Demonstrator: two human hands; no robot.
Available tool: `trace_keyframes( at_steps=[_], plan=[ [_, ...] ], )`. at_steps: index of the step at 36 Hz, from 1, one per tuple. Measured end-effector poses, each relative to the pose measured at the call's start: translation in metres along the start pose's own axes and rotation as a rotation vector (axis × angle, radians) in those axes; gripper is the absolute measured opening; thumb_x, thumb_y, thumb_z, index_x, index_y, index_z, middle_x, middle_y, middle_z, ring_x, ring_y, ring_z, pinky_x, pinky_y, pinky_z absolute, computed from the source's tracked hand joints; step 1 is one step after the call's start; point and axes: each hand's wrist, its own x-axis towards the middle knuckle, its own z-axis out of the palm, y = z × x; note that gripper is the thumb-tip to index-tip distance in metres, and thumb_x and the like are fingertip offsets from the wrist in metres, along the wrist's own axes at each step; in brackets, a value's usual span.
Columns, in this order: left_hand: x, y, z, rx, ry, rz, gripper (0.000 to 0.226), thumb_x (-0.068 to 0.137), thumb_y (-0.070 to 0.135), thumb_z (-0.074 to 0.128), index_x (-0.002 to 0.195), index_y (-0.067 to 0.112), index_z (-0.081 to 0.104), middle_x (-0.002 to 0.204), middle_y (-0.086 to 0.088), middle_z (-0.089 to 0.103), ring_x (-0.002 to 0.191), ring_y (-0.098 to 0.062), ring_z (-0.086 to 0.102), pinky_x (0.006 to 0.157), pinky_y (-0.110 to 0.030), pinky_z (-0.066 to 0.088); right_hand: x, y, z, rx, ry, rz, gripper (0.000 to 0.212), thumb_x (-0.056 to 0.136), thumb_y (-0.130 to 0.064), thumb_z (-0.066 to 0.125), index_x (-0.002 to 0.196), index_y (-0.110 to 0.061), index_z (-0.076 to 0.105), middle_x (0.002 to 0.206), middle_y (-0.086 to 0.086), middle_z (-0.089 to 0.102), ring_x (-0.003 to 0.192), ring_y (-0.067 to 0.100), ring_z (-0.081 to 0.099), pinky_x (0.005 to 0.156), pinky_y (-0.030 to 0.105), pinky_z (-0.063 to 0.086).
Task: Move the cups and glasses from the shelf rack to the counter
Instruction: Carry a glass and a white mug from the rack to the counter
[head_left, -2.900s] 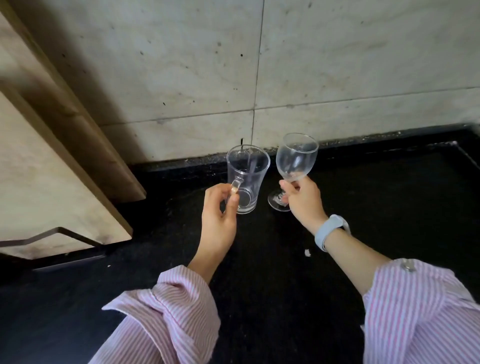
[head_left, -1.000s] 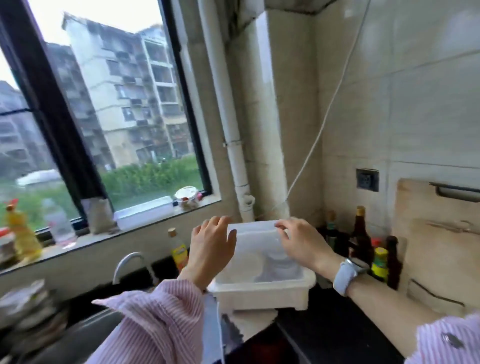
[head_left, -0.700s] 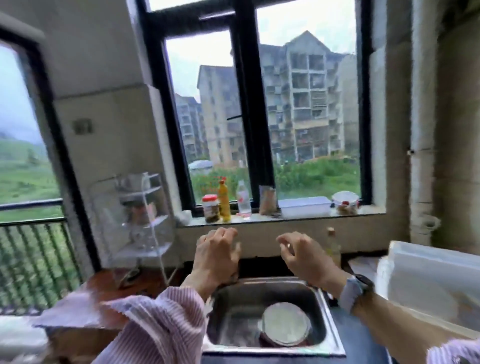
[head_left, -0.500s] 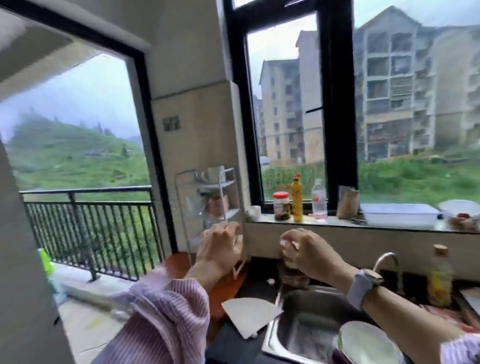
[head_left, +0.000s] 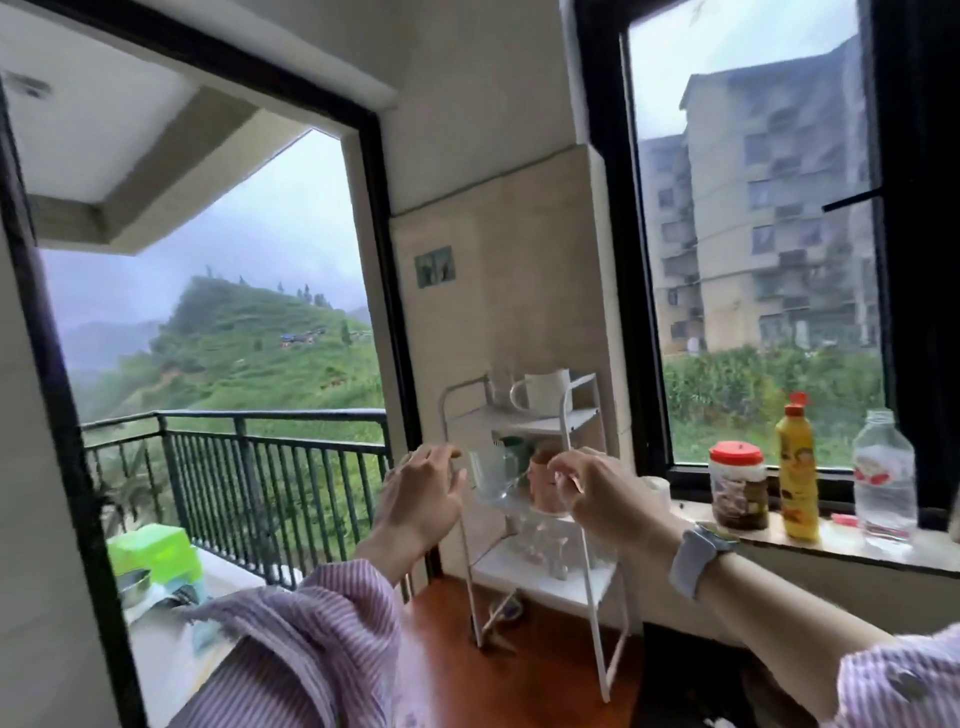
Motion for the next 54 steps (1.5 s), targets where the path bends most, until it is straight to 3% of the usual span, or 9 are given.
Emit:
trace_keyframes(
  at_steps=[2,10,14,21,28,35,39,45,54],
  plan=[
    [0.029,-0.013,0.011,-0.018,0.02,0.003,0.029,0.089,0.027,0.051,0.114,0.013,0.056,0.115,-0.01,0.062,0.105,-0.026,0.058,0.09,-0.039,0.048,0.033,0.008,0.012,0.002,0.002,0.007,0.025,0.092,-0.019,0.041,0.096,-0.01,0.063,0.1,0.007,0.064,0.094,0.024,0.059,0.084,0.04,0.049],
    [0.119,-0.065,0.065,-0.058,0.046,0.028,0.028,0.088,0.025,0.051,0.113,0.013,0.057,0.111,-0.012,0.063,0.098,-0.027,0.061,0.08,-0.033,0.046,0.129,0.038,0.065,-0.008,0.036,0.022,0.025,0.093,-0.017,0.041,0.103,-0.011,0.063,0.106,0.007,0.066,0.097,0.024,0.06,0.083,0.032,0.045],
    [0.158,-0.089,0.097,-0.116,0.025,0.053,0.028,0.088,0.024,0.051,0.112,0.012,0.057,0.113,-0.012,0.063,0.102,-0.028,0.06,0.087,-0.039,0.047,0.167,0.052,0.088,0.002,0.054,0.046,0.028,0.093,-0.014,0.042,0.112,-0.007,0.061,0.114,0.008,0.064,0.099,0.02,0.059,0.086,0.025,0.043],
    [0.23,-0.131,0.145,-0.176,-0.017,0.135,0.031,0.089,0.027,0.047,0.117,0.016,0.055,0.122,-0.008,0.06,0.108,-0.029,0.057,0.093,-0.044,0.047,0.232,0.075,0.13,-0.061,0.147,0.126,0.03,0.095,-0.015,0.039,0.114,-0.004,0.059,0.111,0.011,0.065,0.102,0.023,0.059,0.092,0.031,0.045],
    [0.287,-0.167,0.186,-0.262,-0.041,0.241,0.029,0.088,0.023,0.049,0.114,0.013,0.056,0.121,-0.009,0.06,0.111,-0.029,0.055,0.093,-0.04,0.046,0.308,0.1,0.17,0.064,0.229,0.515,0.029,0.092,-0.025,0.041,0.1,-0.006,0.061,0.107,0.015,0.065,0.102,0.035,0.058,0.084,0.034,0.042],
    [0.328,-0.163,0.235,-0.489,-0.108,0.25,0.028,0.087,0.019,0.052,0.112,0.01,0.058,0.115,-0.012,0.064,0.105,-0.03,0.059,0.086,-0.034,0.046,0.333,0.123,0.184,0.091,0.33,0.632,0.029,0.087,-0.029,0.049,0.06,-0.019,0.052,0.075,0.006,0.062,0.073,0.024,0.055,0.064,0.03,0.039],
    [0.339,-0.139,0.262,-0.637,-0.194,0.187,0.027,0.087,0.02,0.052,0.113,0.011,0.056,0.108,-0.012,0.068,0.1,-0.03,0.062,0.08,-0.032,0.047,0.321,0.127,0.171,0.148,0.365,0.666,0.02,0.083,-0.02,0.054,0.065,-0.013,0.056,0.068,0.004,0.06,0.065,0.02,0.054,0.057,0.029,0.041],
    [0.349,-0.099,0.291,-0.928,-0.278,-0.054,0.025,0.087,0.02,0.051,0.109,0.01,0.057,0.099,-0.01,0.066,0.097,-0.031,0.06,0.076,-0.028,0.038,0.309,0.128,0.151,0.3,0.413,0.713,0.031,0.086,-0.019,0.052,0.055,-0.016,0.049,0.059,0.0,0.054,0.058,0.014,0.05,0.057,0.027,0.038],
    [0.354,-0.093,0.294,-1.055,-0.104,-0.112,0.033,0.096,0.031,0.036,0.085,0.005,0.052,0.08,-0.016,0.06,0.076,-0.031,0.053,0.065,-0.032,0.032,0.319,0.127,0.149,0.667,0.341,0.869,0.03,0.089,-0.028,0.043,0.061,-0.019,0.048,0.043,-0.005,0.042,0.037,0.01,0.038,0.041,0.018,0.031]
  ],
)
